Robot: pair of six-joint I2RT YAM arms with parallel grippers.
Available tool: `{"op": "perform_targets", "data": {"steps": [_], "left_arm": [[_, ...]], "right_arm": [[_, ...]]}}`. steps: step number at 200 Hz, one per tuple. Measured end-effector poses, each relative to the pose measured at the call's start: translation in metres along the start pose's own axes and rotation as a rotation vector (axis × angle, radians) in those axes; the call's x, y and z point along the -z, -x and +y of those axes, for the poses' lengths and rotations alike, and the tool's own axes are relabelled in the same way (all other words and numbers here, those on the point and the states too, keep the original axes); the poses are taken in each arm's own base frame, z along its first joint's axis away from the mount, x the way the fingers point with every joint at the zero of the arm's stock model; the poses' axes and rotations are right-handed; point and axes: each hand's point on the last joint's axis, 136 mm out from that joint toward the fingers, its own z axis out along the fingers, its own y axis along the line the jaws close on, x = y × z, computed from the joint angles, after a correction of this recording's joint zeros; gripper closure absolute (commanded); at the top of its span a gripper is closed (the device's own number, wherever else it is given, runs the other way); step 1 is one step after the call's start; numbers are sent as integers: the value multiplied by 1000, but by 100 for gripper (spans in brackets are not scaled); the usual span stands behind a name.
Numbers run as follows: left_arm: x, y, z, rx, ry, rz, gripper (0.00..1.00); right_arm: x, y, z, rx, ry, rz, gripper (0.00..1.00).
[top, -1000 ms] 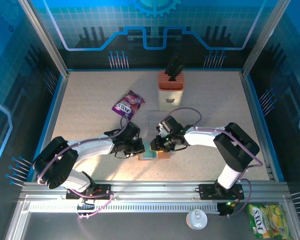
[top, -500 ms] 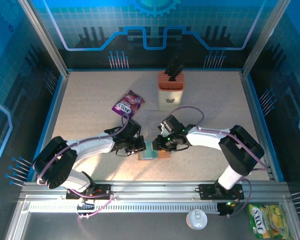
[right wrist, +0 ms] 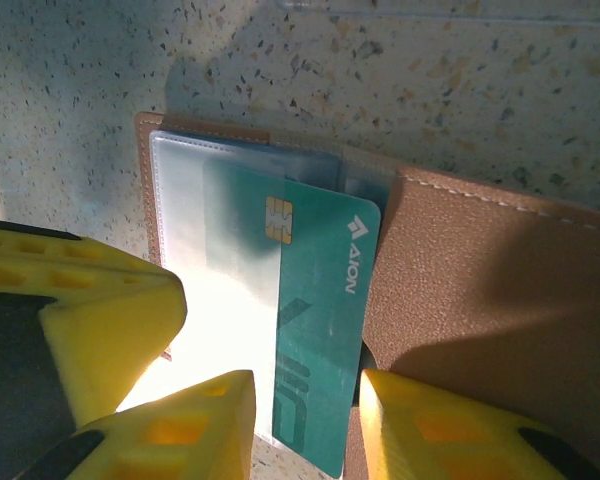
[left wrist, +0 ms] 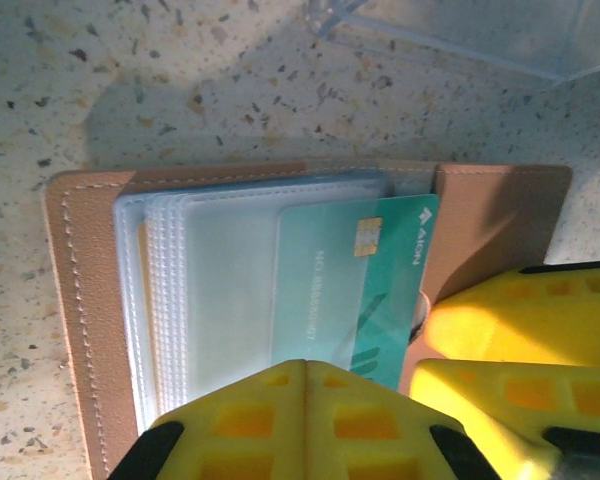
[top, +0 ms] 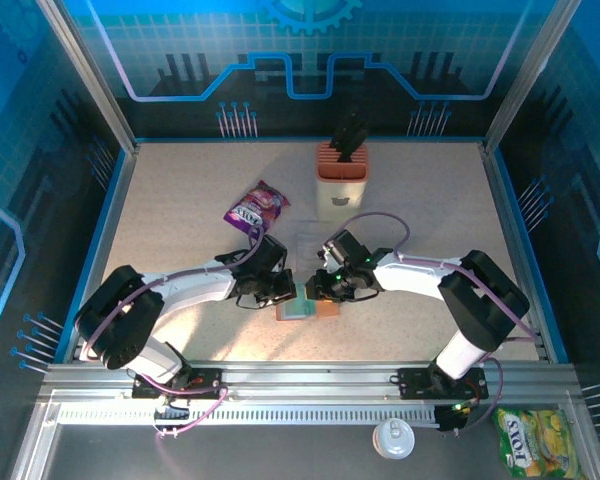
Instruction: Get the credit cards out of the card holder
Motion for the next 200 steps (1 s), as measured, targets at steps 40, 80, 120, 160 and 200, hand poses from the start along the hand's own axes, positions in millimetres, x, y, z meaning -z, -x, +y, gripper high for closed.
{"op": "perform_targets", "data": {"steps": [40, 80, 120, 160, 200], "left_arm": [[-5, 2, -1, -1, -5, -3, 94], [-8, -1, 6, 7, 7, 6, 94], [-9, -1, 6, 6, 5, 4, 94], [-9, -1, 6, 6, 4, 3, 94], [-9, -1, 6, 6, 4, 3, 94]], "right_arm": [[1, 2, -2, -6, 0, -5, 66], [0, 3, -4, -11, 1, 0, 66], [-7, 1, -7, -19, 9, 18, 66], [-10, -1, -6, -19, 35, 32, 67], [-13, -1, -1, -15, 68, 39, 69]]}}
